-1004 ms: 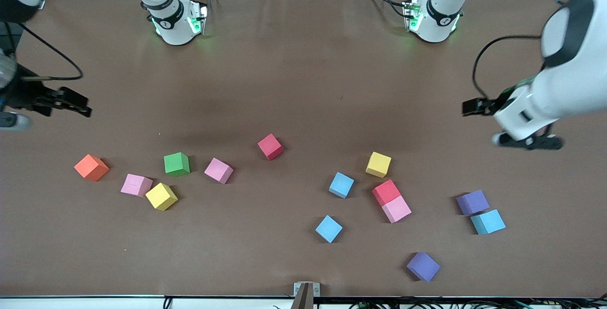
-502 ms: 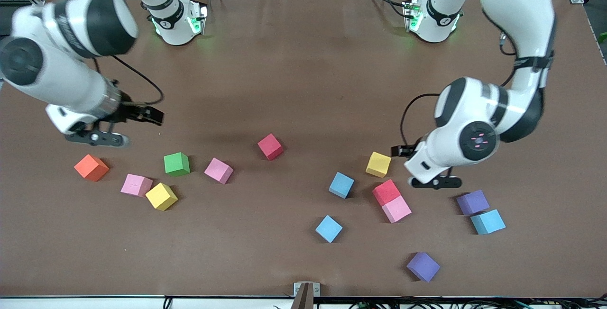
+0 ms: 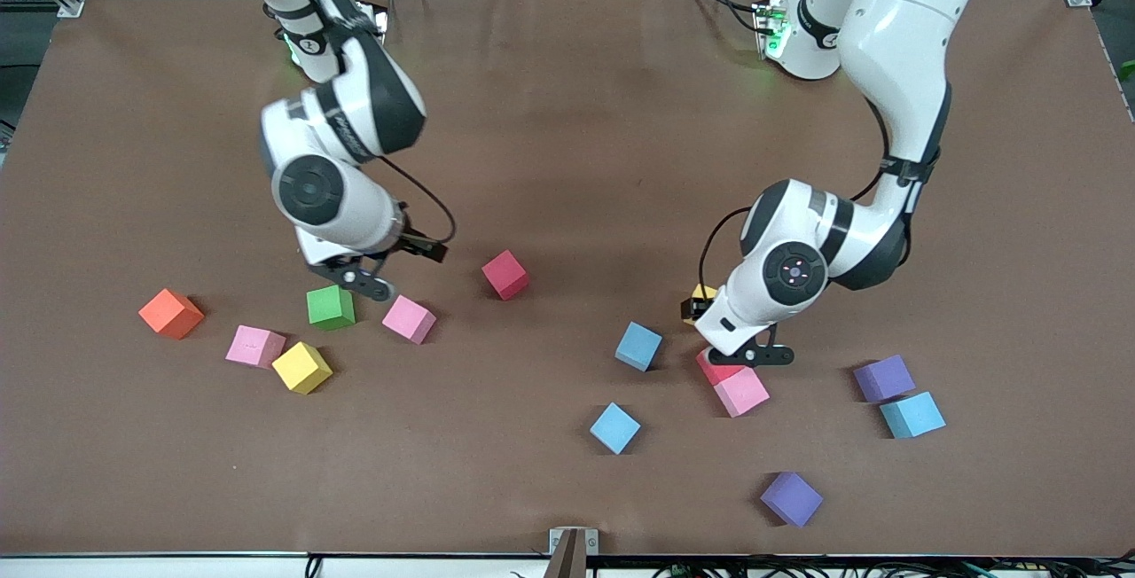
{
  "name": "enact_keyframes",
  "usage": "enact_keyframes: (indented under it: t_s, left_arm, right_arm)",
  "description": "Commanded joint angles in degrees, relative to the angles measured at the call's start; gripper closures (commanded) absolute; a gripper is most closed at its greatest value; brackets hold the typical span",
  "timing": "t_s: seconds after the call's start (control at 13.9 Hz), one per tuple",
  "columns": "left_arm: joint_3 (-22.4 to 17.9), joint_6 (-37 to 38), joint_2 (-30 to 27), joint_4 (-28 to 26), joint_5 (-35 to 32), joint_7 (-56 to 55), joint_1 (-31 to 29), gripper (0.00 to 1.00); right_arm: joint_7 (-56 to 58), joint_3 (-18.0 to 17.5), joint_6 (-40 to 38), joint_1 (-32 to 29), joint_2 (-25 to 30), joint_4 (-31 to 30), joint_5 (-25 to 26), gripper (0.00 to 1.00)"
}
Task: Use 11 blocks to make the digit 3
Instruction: 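Reach the right gripper to the red cube while the left gripper reaches the yellow cube, then grasp and lift the yellow cube with the left gripper while the right gripper grasps red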
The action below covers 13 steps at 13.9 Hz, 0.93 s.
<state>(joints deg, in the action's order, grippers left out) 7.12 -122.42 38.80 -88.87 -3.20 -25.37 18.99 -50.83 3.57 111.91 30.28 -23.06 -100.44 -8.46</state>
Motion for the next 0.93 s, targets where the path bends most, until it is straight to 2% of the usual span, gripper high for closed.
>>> enact_keyframes:
  t_s: [0.0,0.43,0.65,0.79,0.86]
  left_arm:
    - [-0.44,-1.94,0.48,-0.25,-1.98,-1.17,1.04,0.00]
    - [-0.35,-3.17,0.58,-3.06,-3.48,-2.14,2.01,0.00]
    - [-0.27,-3.52,0.31,-4.20,-3.48,-2.14,2.80,0.00]
    - [-0.35,-3.61,0.05,-5.17,-3.48,-2.05,2.80,0.03]
    - [-0.27,-3.61,-0.04,-5.17,-3.83,-2.14,2.72,0.08]
  right_arm:
    - [-9.68,0.57,6.19,2.93,-5.13,1.12,-3.39,0.00]
    - [-22.98,0.57,14.64,5.58,-10.51,4.11,-4.90,0.00]
    - [-24.22,0.57,15.97,5.75,-12.27,4.98,-8.84,0.00]
    - [-24.31,0.57,15.98,5.75,-12.71,4.99,-8.94,0.00]
    - [-24.49,0.57,15.98,6.10,-12.88,4.99,-9.03,0.00]
